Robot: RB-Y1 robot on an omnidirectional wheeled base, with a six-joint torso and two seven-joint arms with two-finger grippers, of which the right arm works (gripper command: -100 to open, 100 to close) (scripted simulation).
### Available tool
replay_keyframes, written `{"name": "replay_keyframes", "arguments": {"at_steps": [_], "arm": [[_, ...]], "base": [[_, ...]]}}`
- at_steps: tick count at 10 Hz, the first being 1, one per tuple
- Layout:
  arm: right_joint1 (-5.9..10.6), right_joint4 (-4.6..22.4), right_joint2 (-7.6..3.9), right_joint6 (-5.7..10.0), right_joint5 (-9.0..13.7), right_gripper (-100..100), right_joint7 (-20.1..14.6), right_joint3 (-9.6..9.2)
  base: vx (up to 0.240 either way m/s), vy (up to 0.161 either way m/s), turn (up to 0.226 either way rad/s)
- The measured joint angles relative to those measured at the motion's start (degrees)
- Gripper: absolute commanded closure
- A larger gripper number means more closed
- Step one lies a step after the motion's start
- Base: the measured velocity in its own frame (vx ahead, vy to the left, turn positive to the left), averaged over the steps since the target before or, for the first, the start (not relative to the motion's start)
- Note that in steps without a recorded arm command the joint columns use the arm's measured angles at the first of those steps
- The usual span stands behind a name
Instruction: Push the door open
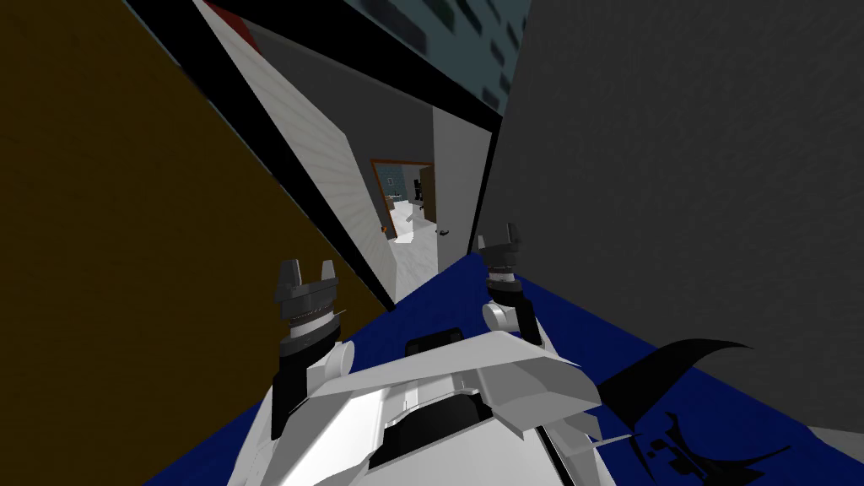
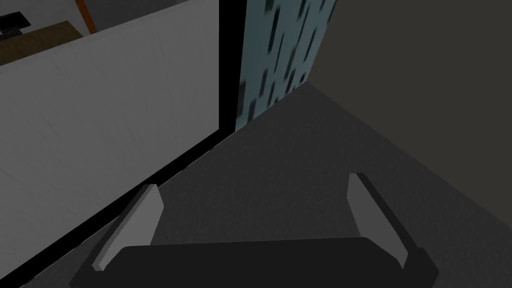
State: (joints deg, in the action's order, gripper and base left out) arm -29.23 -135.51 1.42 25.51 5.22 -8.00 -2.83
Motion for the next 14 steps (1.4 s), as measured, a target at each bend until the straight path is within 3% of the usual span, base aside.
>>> {"name": "replay_keyframes", "arguments": {"at_steps": [7, 14], "arm": [[2.46, 6.4, -1.45, 1.05, -0.09, -100, 0.44, -0.56], [5.9, 16.44, -3.18, 3.47, -0.13, -100, 0.82, -1.28]], "base": [[0.076, -0.048, 0.036], [0.087, -0.072, 0.055]]}}
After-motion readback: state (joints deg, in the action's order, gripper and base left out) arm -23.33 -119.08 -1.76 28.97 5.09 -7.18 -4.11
